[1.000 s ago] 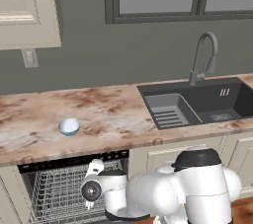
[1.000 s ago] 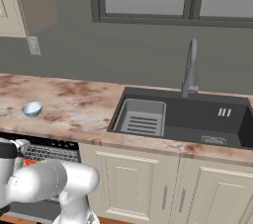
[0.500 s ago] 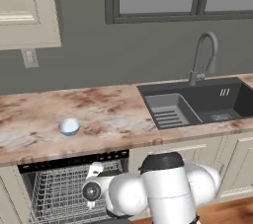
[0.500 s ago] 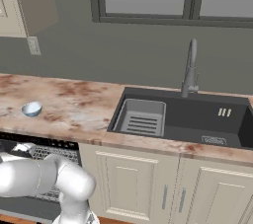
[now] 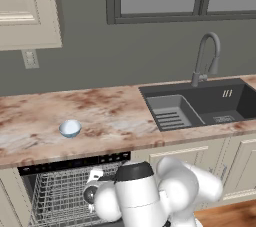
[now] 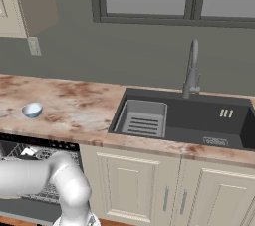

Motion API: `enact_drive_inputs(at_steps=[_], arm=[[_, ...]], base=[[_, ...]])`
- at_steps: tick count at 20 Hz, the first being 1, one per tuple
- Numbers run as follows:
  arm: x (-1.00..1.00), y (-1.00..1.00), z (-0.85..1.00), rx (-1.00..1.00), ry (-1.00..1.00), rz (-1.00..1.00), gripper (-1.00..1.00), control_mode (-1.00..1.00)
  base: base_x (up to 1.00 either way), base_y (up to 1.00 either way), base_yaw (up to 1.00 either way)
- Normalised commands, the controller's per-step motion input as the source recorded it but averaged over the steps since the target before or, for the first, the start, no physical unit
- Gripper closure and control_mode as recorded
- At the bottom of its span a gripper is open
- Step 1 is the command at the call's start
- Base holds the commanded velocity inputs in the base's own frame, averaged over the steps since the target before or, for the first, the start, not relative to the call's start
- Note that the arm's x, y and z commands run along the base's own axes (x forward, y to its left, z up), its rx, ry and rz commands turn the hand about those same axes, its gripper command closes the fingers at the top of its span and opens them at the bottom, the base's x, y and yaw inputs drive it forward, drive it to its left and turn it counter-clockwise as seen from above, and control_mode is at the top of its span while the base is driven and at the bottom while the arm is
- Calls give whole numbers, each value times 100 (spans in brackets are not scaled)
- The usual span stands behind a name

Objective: Pick up the cup and bowl from the counter, place them in the dishwasher, and close the dishwasher door.

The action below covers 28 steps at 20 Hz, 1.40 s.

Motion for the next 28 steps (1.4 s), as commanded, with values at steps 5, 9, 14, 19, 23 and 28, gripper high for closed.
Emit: enact_drive_inputs(at_steps=[5, 9, 14, 19, 23, 28], arm=[[24, 3, -41, 0, 0, 0, 100, -100], [19, 13, -42, 0, 0, 0, 100, -100], [11, 18, -41, 0, 0, 0, 100, -100], [6, 18, -37, 0, 0, 0, 100, -100], [2, 22, -38, 0, 0, 0, 100, -100], [1, 26, -35, -1, 0, 0, 100, -100]], base=[[0, 0, 0], [0, 0, 0], [0, 0, 0], [0, 0, 0], [0, 0, 0], [0, 0, 0]])
